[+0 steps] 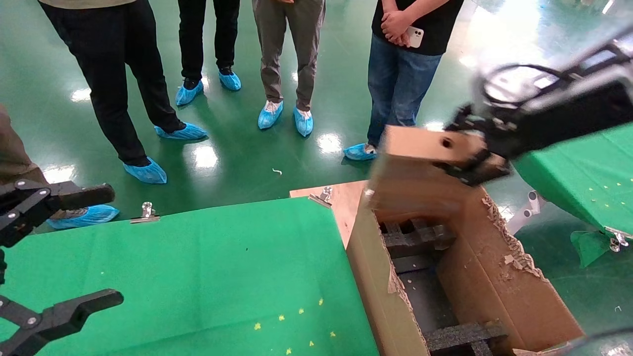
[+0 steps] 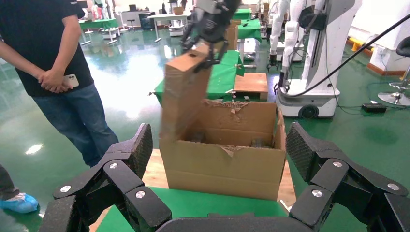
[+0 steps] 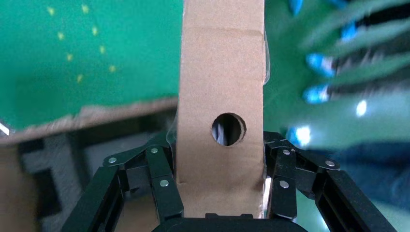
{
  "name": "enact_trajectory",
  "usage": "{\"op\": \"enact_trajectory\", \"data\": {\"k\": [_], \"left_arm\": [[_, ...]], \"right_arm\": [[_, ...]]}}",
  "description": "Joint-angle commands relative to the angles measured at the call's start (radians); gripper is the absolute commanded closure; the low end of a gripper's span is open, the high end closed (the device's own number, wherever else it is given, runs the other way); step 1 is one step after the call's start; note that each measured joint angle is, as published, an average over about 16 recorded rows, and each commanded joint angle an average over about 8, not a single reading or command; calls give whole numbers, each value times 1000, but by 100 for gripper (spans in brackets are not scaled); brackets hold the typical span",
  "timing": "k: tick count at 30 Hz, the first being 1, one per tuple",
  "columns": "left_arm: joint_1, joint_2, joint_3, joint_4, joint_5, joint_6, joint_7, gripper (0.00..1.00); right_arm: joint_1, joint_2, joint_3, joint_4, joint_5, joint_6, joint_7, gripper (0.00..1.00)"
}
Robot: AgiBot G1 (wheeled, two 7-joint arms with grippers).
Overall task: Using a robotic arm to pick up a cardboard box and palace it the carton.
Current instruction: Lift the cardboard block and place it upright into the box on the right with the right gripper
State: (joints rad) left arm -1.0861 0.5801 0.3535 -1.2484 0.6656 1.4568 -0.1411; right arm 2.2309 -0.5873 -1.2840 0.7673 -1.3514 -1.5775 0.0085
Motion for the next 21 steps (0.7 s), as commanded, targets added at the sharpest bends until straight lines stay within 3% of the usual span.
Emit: {"op": "enact_trajectory", "data": {"k": [1, 11, 21], "left_arm": [[0, 0, 0, 0, 0, 0, 0, 0], [0, 0, 0, 0, 0, 0, 0, 0], [0, 0, 0, 0, 0, 0, 0, 0]], "right_arm": [[7, 48, -20, 33, -6, 3, 24, 100], [-55, 206, -63, 154, -2, 52, 117, 100], [-130, 266, -85, 225, 22, 132, 185, 100]]}}
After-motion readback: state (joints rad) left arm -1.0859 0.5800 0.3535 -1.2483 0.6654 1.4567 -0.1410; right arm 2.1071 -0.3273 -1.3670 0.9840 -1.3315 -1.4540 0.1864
